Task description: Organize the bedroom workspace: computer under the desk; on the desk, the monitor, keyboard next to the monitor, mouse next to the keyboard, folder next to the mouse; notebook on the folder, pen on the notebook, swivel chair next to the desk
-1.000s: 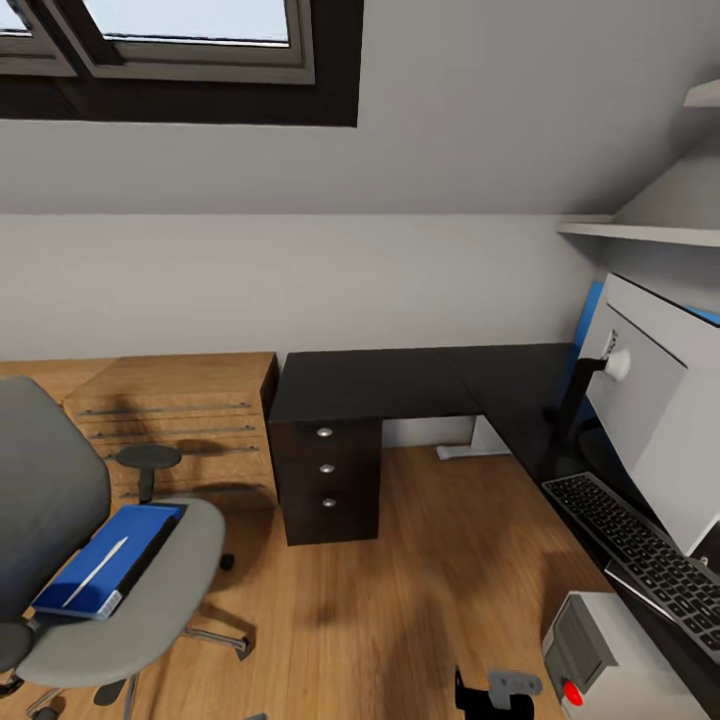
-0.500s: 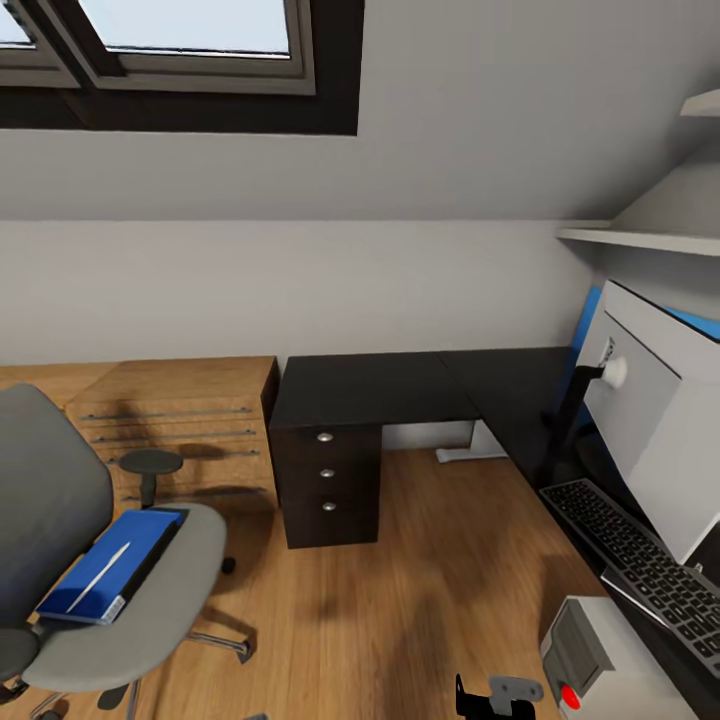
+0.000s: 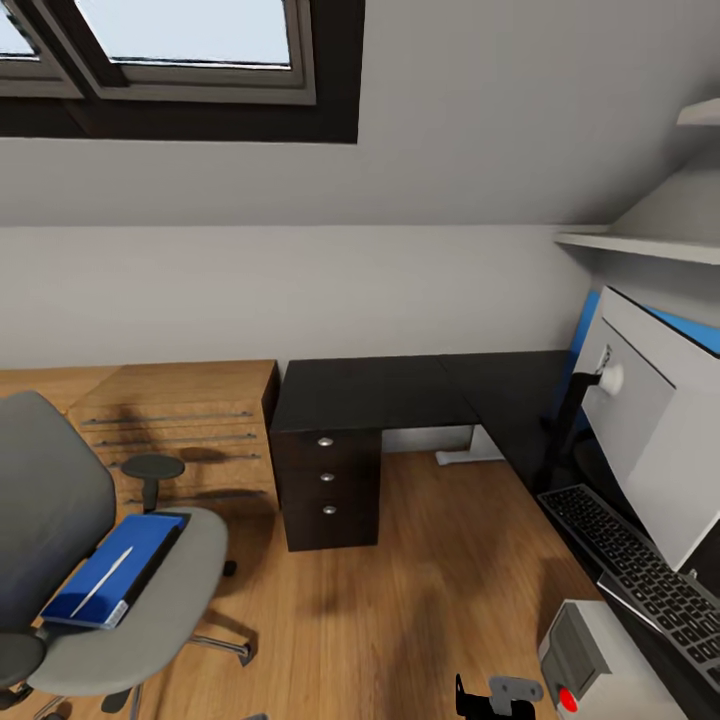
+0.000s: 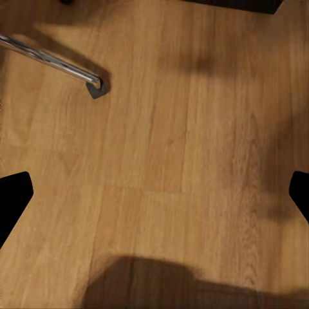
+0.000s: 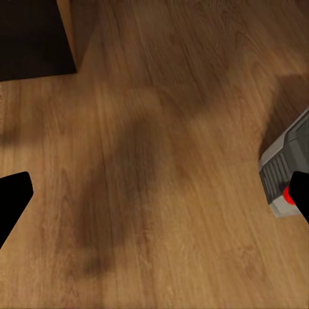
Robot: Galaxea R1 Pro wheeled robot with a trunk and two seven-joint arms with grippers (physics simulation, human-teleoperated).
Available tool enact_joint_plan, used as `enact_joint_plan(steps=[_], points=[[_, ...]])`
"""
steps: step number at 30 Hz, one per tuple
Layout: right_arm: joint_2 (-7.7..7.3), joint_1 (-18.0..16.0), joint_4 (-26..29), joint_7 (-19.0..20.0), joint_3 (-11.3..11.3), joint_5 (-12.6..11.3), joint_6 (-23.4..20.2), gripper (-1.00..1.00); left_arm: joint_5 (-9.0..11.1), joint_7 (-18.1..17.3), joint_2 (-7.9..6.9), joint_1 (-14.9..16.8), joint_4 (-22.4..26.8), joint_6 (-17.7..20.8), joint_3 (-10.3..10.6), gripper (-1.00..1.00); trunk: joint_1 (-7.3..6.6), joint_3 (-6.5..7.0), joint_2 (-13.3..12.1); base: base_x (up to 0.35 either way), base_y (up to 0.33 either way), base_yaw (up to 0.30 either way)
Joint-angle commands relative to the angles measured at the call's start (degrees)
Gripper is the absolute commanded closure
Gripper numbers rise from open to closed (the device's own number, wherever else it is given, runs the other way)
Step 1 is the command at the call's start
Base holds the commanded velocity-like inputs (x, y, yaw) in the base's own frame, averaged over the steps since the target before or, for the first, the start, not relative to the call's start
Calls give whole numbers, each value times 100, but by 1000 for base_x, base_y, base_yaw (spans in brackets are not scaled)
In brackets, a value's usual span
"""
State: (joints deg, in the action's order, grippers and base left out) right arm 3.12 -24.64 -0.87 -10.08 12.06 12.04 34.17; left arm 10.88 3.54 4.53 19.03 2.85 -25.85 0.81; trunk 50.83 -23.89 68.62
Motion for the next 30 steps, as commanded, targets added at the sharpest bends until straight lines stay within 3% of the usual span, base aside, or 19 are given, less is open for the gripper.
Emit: enact_joint_plan(steps=[1,23,30], points=[[1,-6,-9,-38,33,61,15,-100,20,15,2,4,-4,-18,13,-100,-23,12,-38,0,0,0],[5,-6,42,-40,54,29,58,-100,20,15,4,4,-4,-17,7,-100,-506,407,-920,0,0,0],[-3,-6,5,-46,51,41,33,-100,20,8,-65,3,-5,-17,7,-100,-660,533,-1201,0,0,0]])
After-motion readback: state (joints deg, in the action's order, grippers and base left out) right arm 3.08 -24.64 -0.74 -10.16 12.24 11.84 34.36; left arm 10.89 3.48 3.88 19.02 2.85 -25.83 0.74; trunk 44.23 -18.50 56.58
